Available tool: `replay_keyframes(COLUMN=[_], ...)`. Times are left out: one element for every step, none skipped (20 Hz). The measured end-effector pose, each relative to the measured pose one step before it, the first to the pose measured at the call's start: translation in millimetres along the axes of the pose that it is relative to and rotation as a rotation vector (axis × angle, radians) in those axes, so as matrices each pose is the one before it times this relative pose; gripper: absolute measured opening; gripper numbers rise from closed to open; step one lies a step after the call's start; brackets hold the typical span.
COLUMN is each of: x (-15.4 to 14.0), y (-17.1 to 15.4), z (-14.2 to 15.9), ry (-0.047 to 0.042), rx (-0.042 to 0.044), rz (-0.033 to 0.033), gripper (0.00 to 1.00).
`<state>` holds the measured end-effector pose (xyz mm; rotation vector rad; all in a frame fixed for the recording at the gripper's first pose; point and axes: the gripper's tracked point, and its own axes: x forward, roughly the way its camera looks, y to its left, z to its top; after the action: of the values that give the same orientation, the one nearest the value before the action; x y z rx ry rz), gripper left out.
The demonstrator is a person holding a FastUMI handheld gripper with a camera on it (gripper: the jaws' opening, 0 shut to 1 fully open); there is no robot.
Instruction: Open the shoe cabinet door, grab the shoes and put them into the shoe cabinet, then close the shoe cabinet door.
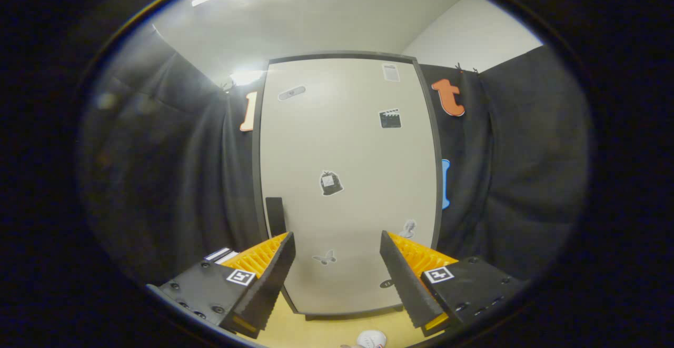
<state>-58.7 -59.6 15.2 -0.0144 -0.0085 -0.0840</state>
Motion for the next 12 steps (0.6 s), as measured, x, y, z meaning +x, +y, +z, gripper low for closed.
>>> replay_keyframes(x=[0.16,-0.22,0.26,0.38,0.92,0.9,0.23,0.74,0.72,0.28,0.4,0.64], y=[0.86,0.19,0.63,-0.48,-0.73,-1.49,-1.03,-1.21,-0.98,-0.76,-0.37,-0.19], z=[1.05,0.46,1.13,0.31,0.09,0.37,-0.41,-0.08,0.42,0.36,0.67,0.2], ry=[-0.00265,-0.00082,-0.00153,-0.00141,-0.00101,0.00086,0.00125,0.00174,-0.00108,-0.00096,-0.00078,0.00072], rx=[-0.00115,-0.00067,0.00015,0.00034,0.00179,0.00131,-0.00068,-0.00157,-0.00245,-0.00128,-0.00014,-0.00038], rz=[0.00556,0.0035,0.00366,0.00181,-0.00047,-0.00086,-0.00232,-0.0017,-0.00163,-0.00053,-0.00015,-0.00094], gripper=[1.0,1.0,1.0,1.0,1.0,1.0,1.0,1.0,1.0,1.0,1.0,1.0])
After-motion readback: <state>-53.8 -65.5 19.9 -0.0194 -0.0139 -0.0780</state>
